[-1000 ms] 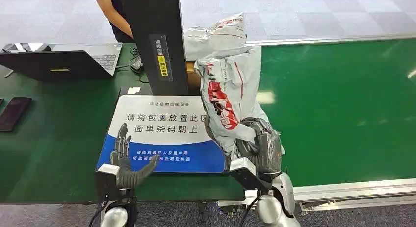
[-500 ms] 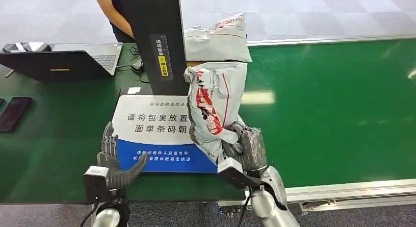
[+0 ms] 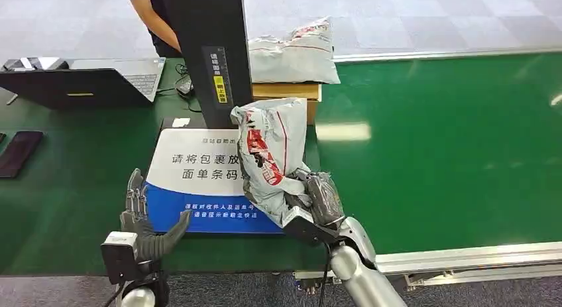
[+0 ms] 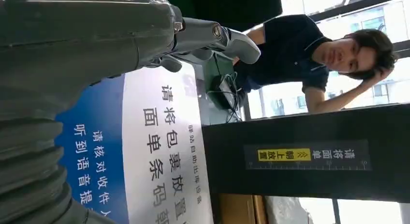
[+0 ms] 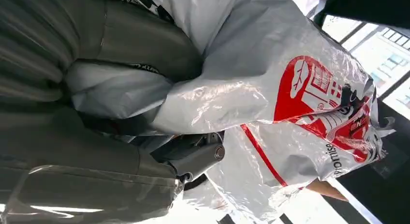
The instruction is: Moved the parcel from conveyor to table for the left to box.
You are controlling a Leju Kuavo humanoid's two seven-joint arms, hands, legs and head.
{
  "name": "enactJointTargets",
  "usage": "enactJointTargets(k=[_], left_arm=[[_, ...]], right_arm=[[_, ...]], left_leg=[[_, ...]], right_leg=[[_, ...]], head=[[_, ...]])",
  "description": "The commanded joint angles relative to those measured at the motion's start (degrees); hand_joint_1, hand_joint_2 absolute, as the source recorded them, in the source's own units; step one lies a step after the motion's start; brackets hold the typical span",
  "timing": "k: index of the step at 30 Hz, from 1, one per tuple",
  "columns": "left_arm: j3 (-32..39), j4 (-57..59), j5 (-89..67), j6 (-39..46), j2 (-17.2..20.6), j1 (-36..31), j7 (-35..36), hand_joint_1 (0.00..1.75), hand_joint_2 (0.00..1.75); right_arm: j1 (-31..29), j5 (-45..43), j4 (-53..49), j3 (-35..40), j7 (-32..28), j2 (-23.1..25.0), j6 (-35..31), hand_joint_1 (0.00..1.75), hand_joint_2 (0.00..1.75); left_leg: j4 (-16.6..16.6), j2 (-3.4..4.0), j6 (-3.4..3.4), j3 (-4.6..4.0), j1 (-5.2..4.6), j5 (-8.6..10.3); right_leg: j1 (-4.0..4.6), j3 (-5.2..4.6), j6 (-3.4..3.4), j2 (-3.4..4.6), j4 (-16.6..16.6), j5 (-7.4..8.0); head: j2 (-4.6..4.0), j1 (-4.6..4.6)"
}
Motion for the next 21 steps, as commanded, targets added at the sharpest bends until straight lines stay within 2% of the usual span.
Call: enactJointTargets(k=[1,5,9,18,19,21], left_arm=[[-0.30,0.39,0.45,1.54,1.08,1.94,-0.52,0.00,1.75],[-1.23,1.68,1.18,2.47,0.91,1.42,-1.08,0.00,1.75],[-1.50,2.11,1.18,2.11,-0.01,0.79,-0.90,0.00,1.75],[-1.50,5.20,0.05,-0.24,-0.17,-2.96,-0.03,0.00,1.75],[-1.62,5.62,0.00,-0.40,-0.16,-3.27,-0.05,0.00,1.75],[-2.09,7.33,-0.16,-0.80,-0.10,-4.43,-0.38,0.00,1.75]], right_arm=[[-7.60,-1.60,13.82,3.70,-4.18,-0.68,1.69,1.68,1.75],[-9.37,-1.06,18.70,4.33,-6.55,-0.95,-1.38,1.71,1.75],[-13.12,6.90,24.98,7.43,-3.36,0.89,-9.96,1.69,1.75],[-16.47,10.78,29.97,10.81,-3.06,4.57,-10.93,1.69,1.75],[-16.37,11.23,30.07,11.00,-2.76,4.76,-11.43,1.68,1.75],[-17.14,14.43,31.96,12.73,-1.37,5.36,-13.72,1.48,1.75]], left_leg=[[-0.08,0.32,0.01,0.25,0.00,-0.08],[-0.09,0.07,0.00,0.18,0.01,-0.01],[-0.04,0.18,0.00,0.15,0.01,-0.04],[-0.07,0.11,-0.03,0.20,0.02,-0.02],[-0.08,0.13,-0.03,0.23,0.01,-0.03],[-0.11,0.09,-0.02,0.24,0.01,0.00]], right_leg=[[0.04,0.14,-0.18,0.24,-0.05,0.00],[0.04,0.14,-0.15,0.01,-0.06,0.00],[0.04,0.09,-0.13,0.11,-0.03,0.01],[0.06,0.12,-0.21,0.02,-0.01,-0.03],[0.06,0.14,-0.22,0.03,-0.01,-0.03],[0.06,0.15,-0.20,0.00,-0.03,-0.01]], head=[[0.00,0.00],[0.00,0.00],[0.00,0.00],[0.00,0.00],[0.00,-0.02],[0.00,0.00]])
